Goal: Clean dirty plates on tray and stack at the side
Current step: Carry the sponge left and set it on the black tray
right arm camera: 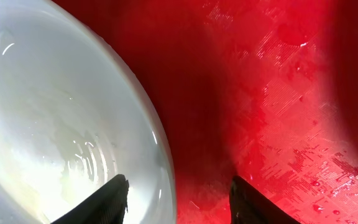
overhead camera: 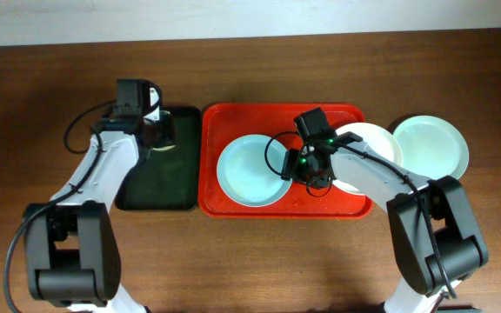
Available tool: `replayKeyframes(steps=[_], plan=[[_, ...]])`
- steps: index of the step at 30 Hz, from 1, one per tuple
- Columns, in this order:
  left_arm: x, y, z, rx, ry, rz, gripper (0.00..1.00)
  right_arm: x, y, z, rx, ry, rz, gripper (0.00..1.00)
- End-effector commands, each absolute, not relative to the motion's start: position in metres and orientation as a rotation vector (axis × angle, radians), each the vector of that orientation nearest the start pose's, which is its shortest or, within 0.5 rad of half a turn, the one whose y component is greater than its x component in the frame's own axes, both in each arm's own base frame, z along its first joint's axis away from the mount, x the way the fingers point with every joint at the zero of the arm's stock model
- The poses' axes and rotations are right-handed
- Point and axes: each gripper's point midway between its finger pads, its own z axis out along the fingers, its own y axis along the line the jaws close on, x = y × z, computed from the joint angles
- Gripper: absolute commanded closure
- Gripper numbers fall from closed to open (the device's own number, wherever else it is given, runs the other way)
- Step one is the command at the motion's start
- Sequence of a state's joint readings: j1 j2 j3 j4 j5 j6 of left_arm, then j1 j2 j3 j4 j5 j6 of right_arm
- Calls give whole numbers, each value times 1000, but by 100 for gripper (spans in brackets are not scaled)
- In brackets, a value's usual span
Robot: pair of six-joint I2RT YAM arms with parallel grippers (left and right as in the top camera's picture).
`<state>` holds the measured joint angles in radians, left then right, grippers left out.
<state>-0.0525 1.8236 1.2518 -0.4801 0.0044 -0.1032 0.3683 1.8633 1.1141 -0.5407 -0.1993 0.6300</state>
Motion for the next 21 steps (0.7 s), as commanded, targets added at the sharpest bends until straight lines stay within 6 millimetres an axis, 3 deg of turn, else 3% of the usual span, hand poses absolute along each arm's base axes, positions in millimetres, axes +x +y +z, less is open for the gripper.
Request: replayKeyframes(steps=[1, 7, 14, 17, 21], plan=[[444, -43, 53, 11, 2634, -94, 100, 345, 166, 11, 347, 2928, 422, 46], [444, -67, 32, 83, 2657, -110, 100, 345, 166, 11, 347, 2929, 422, 46], [438, -101, 31, 189, 2654, -137, 100, 345, 166, 11, 347, 2929, 421, 46], [437, -99, 30, 196, 2659, -99, 100, 345, 166, 11, 347, 2929, 421, 46], [439, -81, 31, 160, 2655, 40, 100, 345, 166, 11, 347, 2929, 421, 46]])
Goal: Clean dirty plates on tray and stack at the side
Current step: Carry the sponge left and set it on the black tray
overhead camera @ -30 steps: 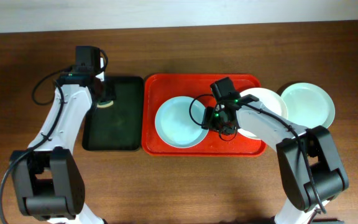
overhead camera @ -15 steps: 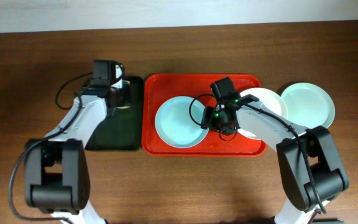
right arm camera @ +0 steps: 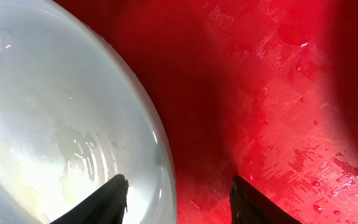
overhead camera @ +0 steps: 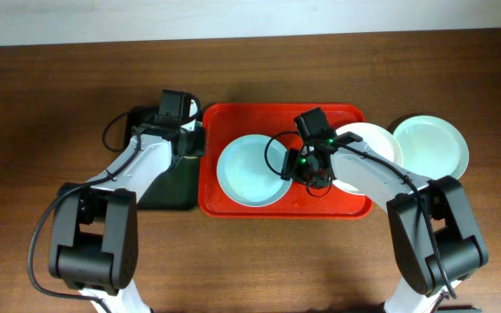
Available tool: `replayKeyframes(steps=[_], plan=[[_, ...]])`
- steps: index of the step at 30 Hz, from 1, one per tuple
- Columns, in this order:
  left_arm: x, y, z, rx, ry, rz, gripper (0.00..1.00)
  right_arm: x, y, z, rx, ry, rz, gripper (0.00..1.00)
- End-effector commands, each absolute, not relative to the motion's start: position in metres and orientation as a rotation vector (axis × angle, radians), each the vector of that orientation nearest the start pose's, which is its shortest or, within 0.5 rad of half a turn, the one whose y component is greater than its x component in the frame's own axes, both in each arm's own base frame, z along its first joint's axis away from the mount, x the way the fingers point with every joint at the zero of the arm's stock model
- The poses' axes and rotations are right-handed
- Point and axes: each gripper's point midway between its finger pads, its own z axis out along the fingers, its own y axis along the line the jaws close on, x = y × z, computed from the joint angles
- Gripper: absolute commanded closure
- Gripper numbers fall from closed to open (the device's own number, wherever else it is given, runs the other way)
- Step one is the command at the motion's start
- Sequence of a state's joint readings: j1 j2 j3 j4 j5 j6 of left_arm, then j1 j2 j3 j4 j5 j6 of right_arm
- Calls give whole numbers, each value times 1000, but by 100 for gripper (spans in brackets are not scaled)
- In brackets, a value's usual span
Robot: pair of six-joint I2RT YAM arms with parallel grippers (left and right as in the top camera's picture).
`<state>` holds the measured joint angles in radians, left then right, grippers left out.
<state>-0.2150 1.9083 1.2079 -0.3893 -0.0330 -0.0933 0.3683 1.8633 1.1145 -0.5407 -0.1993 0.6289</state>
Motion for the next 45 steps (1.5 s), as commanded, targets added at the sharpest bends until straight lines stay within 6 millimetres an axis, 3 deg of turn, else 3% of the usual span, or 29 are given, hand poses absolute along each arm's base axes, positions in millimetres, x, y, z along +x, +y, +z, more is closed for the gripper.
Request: replayKeyframes(steps=[1, 3, 8, 11, 15, 19, 26, 29, 31, 35, 42, 45], plan=[[439, -81, 33, 159, 2652, 39, 100, 345, 166, 11, 347, 2929, 421, 45], [440, -80, 44, 155, 2641, 38, 100, 345, 166, 11, 347, 2929, 421, 45], [437, -44, 69, 66, 2621, 181, 100, 345, 166, 11, 347, 2929, 421, 45], [434, -19, 64, -7, 2654, 175, 100, 345, 166, 11, 347, 2929, 421, 45], [432, 2, 61, -96, 2681, 13, 100, 345, 166, 11, 347, 2929, 421, 44], [431, 25, 57, -163, 2688, 14, 100, 345, 166, 11, 315, 2931, 418, 44], [429, 34, 50, -178, 2704, 74, 100, 343, 166, 11, 309, 2937, 414, 47], [428, 34, 49, -178, 2707, 74, 100, 343, 166, 11, 309, 2937, 414, 66], [428, 34, 49, -178, 2707, 73, 100, 343, 166, 11, 309, 2937, 414, 70], [428, 29, 48, -167, 2708, 46, 99, 344, 165, 11, 310, 2935, 408, 94], [428, 29, 48, -167, 2710, 47, 98, 346, 162, 10, 313, 2924, 382, 96], [427, 29, 47, -167, 2714, 47, 92, 346, 162, 10, 313, 2924, 382, 96]])
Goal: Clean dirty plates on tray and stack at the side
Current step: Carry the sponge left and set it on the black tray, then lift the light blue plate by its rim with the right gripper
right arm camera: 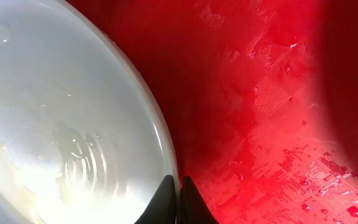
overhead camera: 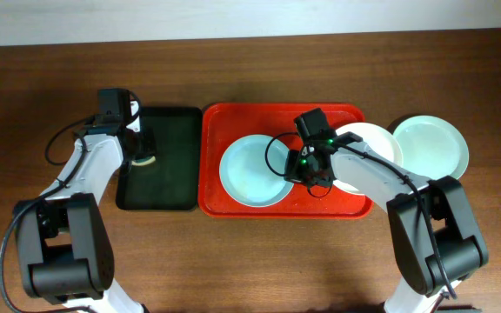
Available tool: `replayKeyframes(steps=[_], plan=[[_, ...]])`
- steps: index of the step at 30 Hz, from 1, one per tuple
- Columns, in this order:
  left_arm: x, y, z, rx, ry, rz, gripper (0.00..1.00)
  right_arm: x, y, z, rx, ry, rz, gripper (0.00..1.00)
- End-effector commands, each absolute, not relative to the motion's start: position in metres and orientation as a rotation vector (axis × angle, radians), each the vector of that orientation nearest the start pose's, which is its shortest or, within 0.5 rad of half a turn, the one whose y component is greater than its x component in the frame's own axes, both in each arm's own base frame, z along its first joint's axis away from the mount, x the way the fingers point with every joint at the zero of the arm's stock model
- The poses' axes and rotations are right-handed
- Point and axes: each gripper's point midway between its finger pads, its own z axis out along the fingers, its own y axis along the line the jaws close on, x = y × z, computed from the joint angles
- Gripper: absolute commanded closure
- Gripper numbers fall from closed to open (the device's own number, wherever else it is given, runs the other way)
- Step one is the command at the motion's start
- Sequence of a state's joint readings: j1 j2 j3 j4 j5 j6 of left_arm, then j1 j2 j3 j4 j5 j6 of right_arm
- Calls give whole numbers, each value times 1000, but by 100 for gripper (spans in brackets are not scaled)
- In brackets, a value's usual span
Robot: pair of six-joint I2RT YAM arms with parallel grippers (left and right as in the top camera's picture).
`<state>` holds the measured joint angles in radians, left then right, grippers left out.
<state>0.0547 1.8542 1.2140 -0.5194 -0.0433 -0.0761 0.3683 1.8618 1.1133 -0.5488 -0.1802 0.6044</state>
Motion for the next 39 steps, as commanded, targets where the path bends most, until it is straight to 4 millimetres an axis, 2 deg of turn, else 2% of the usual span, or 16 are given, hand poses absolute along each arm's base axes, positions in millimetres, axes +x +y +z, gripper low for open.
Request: replayKeyframes(steps=[1, 3, 7, 9, 13, 15, 18, 19, 20, 22, 31, 34, 39], plan=[[426, 29, 46, -167, 2715, 47, 90, 346, 162, 10, 313, 2924, 382, 96], [426, 29, 46, -167, 2716, 46, 85, 346, 162, 10, 313, 2924, 382, 96], [429, 21, 48, -155, 2706, -14, 63, 347, 163, 11, 313, 2919, 386, 96], [433, 17, 55, -145, 2688, -54, 58, 348, 162, 11, 313, 2918, 385, 96], [443, 17, 94, -145, 2591, -61, 58, 348, 162, 11, 313, 2916, 387, 96], [449, 18, 128, -146, 2505, -61, 54, 348, 163, 11, 312, 2917, 387, 96], [459, 32, 191, -164, 2311, -35, 34, 348, 163, 11, 313, 2917, 388, 95], [460, 37, 200, -174, 2281, -26, 27, 348, 163, 11, 313, 2917, 387, 95], [461, 44, 209, -188, 2252, -17, 0, 348, 163, 11, 313, 2917, 389, 95], [460, 51, 210, -205, 2247, -9, 1, 348, 163, 11, 313, 2916, 387, 96], [461, 52, 208, -206, 2250, -8, 1, 351, 166, 14, 309, 2907, 413, 96], [461, 52, 208, -207, 2250, -8, 0, 356, 176, 31, 278, 2904, 547, 96], [461, 51, 208, -205, 2250, -9, 1, 364, 169, 57, 325, 2908, 608, 96]])
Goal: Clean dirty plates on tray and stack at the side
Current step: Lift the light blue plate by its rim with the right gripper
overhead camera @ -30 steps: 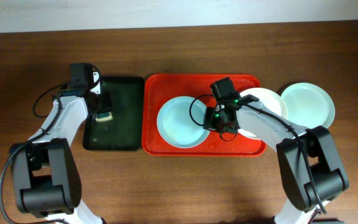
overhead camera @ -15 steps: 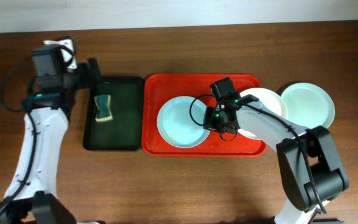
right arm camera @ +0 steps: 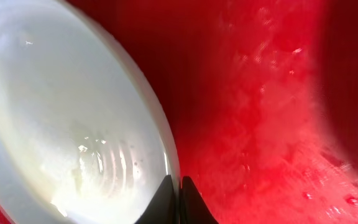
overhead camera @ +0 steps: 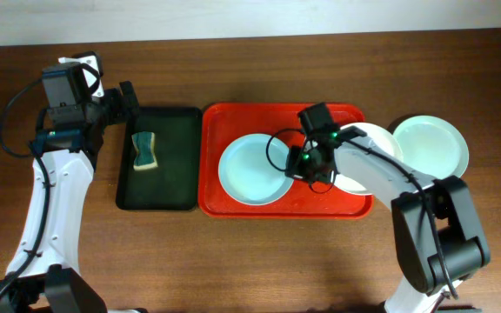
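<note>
A white plate (overhead camera: 252, 170) lies on the left half of the red tray (overhead camera: 277, 117). My right gripper (overhead camera: 299, 165) is shut on its right rim; the right wrist view shows both fingertips pinching the wet rim of the plate (right arm camera: 73, 124) at the gripper (right arm camera: 178, 198). A second plate (overhead camera: 374, 146) sits at the tray's right end, partly under the right arm. Another white plate (overhead camera: 431, 146) rests on the table right of the tray. A green-and-yellow sponge (overhead camera: 146, 149) lies on the dark tray (overhead camera: 159, 196). My left gripper (overhead camera: 129, 97) hovers at the dark tray's upper left corner, its jaws unclear.
The wooden table (overhead camera: 250, 261) stretches in front of both trays. The red tray's surface (right arm camera: 278, 124) is wet with droplets. Cables hang round both arms.
My left arm has drawn back up and to the left, leaving the sponge lying loose on the dark tray. The right gripper stays shut on the plate's rim, and the plate now looks slightly tilted.
My right gripper stood open astride the plate's right rim while the left arm was over the dark tray, then reached toward the red tray's edge. Then the right gripper was shut on the rim with the left arm back over the dark tray. Now the sponge lies free.
</note>
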Available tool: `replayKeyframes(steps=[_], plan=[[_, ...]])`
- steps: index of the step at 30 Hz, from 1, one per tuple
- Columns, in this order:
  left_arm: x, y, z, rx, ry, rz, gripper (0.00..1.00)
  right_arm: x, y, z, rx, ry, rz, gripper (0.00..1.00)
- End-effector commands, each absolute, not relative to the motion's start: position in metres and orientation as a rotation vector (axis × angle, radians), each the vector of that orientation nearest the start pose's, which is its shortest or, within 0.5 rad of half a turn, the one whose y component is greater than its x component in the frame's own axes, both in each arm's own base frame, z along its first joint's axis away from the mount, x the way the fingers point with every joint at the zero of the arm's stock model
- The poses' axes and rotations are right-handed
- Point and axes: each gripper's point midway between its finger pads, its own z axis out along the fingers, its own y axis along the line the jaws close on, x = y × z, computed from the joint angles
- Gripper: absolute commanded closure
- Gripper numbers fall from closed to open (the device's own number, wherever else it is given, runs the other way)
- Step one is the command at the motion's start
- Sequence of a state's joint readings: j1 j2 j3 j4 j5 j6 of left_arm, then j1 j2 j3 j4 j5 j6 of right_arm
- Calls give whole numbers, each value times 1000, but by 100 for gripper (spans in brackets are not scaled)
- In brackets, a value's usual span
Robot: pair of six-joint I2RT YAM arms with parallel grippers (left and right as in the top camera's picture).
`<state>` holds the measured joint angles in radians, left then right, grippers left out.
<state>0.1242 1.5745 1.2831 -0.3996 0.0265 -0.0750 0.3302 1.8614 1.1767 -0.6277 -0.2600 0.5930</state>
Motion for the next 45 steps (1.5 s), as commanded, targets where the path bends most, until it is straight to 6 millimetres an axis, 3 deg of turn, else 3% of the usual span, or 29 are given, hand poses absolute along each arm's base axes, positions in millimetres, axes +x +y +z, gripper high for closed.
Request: replayKeyframes(steps=[1, 8, 12, 17, 24, 27, 31, 38, 45], plan=[[461, 51, 208, -205, 2250, -9, 1, 366, 168, 60, 320, 2904, 608, 96], [461, 51, 208, -205, 2250, -9, 1, 386, 175, 106, 282, 2854, 626, 96], [461, 51, 208, -205, 2250, -9, 0, 396, 190, 125, 228, 2799, 641, 96], [461, 51, 208, -205, 2250, -9, 1, 406, 218, 130, 231, 2707, 551, 96], [461, 51, 208, -205, 2250, -9, 1, 406, 281, 129, 85, 2578, 499, 96], [461, 51, 208, -205, 2250, -9, 1, 403, 297, 127, 46, 2531, 422, 96], [461, 51, 208, -205, 2250, -9, 1, 399, 307, 127, 19, 2459, 291, 96], [461, 51, 208, -205, 2250, -9, 1, 392, 332, 150, -163, 2285, 148, 96], [461, 51, 208, -205, 2250, -9, 1, 386, 338, 173, -308, 2138, -64, 96]])
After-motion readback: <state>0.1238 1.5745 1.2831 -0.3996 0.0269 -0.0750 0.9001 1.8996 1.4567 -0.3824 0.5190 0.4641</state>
